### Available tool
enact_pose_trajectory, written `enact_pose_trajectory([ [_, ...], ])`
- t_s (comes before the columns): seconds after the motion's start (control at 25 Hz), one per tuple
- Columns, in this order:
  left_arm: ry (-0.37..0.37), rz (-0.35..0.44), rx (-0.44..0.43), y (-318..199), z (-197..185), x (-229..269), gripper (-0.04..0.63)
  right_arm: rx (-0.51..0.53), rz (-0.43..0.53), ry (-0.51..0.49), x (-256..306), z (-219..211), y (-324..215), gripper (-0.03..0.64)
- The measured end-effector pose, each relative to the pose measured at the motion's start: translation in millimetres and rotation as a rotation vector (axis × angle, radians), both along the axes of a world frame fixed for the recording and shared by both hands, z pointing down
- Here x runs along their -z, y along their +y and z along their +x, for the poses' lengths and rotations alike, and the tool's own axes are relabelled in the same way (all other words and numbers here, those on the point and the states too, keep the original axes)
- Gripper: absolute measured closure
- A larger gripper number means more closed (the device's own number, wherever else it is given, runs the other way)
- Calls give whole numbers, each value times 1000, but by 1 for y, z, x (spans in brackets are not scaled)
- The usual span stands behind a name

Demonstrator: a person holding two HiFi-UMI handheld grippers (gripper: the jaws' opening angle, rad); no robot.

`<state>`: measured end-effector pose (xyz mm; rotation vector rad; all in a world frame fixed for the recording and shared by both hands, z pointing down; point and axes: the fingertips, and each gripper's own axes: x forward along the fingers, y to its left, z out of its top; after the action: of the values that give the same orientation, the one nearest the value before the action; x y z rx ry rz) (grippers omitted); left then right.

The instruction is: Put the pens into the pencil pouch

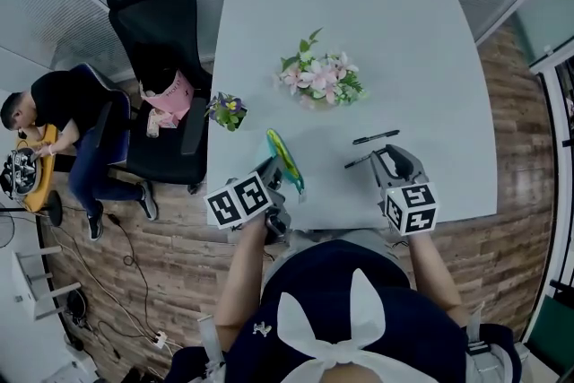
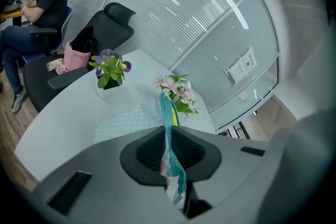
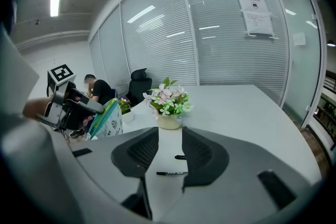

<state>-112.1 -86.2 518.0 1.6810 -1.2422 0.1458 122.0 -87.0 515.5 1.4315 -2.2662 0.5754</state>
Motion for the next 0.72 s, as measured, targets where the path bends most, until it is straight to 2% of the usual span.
enact_pose_trajectory([
  [0.28,-7,1,-10,-5,5,3,546,-48,-53,17,-21,20,-3,469],
  [0.48,-9,-1,5,-8,5,4,546,-87,-144,12,-50,32,-5,475],
  [0.72,-17,-14,27,-10,5,2,546,-154,-268,-54,-86,43,-8,477],
])
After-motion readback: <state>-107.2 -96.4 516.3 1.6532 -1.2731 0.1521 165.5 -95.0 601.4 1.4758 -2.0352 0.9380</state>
